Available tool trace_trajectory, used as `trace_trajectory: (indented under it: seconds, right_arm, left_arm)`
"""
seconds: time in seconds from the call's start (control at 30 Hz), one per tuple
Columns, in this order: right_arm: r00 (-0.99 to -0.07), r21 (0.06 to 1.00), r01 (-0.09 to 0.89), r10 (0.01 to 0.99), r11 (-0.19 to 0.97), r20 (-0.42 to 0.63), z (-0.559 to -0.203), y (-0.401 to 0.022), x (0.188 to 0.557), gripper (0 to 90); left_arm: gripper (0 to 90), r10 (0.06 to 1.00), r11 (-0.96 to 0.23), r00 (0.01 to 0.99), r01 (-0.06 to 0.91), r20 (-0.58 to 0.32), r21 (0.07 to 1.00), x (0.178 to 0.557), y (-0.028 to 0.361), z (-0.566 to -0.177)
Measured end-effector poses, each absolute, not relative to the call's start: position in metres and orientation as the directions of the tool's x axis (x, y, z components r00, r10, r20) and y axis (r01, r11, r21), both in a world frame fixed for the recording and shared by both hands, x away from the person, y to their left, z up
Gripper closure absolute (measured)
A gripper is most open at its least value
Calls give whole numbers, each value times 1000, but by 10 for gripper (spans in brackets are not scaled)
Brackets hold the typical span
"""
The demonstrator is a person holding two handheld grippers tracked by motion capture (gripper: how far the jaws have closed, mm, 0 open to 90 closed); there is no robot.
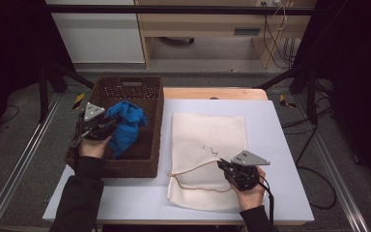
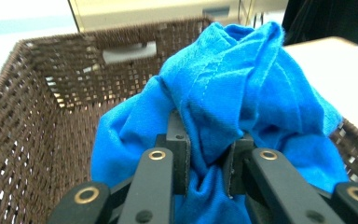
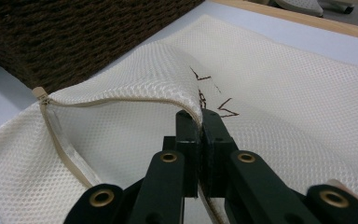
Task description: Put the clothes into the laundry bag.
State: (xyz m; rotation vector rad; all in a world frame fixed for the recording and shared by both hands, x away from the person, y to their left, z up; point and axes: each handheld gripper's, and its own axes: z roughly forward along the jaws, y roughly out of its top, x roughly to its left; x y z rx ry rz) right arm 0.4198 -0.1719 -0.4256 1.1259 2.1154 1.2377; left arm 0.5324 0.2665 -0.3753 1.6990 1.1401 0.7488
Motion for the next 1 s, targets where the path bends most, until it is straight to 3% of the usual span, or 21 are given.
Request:
trace_trajectory:
  seconds: [0.47,0.67,1.0]
  right_arm:
    - [-570,868,423,821,261,31,-425,-173,420,871]
    - [-571,867,423,820,264,29,-425,-173,420,872]
    - [-568,867,425,822,259,33,-424,-173,420,872]
  left_arm:
    - [761,924,-84,383,248,-18,965,520,270,-344]
    - [761,909,-50,417,178,-29,983,501,268,-317]
    - [761,882,-45,470,140,-27,989,474,263,-288]
